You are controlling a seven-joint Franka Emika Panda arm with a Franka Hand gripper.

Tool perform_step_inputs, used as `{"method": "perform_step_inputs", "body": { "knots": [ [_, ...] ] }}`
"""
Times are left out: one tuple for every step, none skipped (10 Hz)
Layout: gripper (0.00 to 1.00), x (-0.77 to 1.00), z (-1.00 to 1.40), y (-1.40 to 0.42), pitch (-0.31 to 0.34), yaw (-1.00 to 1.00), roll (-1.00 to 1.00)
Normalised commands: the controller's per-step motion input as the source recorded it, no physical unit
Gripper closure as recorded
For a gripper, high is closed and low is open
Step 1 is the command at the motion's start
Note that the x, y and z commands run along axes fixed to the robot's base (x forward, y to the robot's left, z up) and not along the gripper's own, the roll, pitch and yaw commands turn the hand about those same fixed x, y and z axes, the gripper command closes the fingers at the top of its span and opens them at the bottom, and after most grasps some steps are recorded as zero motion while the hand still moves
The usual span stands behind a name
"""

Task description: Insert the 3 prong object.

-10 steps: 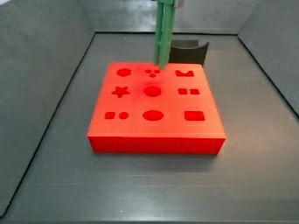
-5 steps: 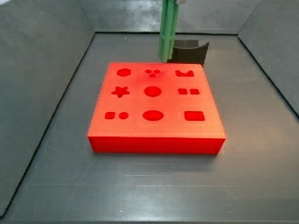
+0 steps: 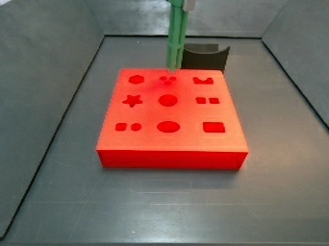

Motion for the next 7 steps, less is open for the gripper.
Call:
{"method": "perform_step_inputs", "body": {
  "knots": [
    [1.00, 0.12, 0.00, -0.22, -0.006, 0.70, 0.00],
    [1.00, 0.00, -0.12, -0.12, -0.067, 0.56, 0.00],
    [1.00, -0.06, -0.11, -0.05, -0.060, 0.49, 0.03],
    [1.00, -0.07, -0.23, -0.01, -0.059, 0.21, 0.05],
    [1.00, -0.09, -0.38, 0.00, -0.043, 0.06, 0.06],
    [1.00, -0.09, -0.37, 0.00, -0.016, 0.00, 0.05],
    [1.00, 0.00, -0.32, 0.00, -0.004, -0.05, 0.03]
  ]
}}
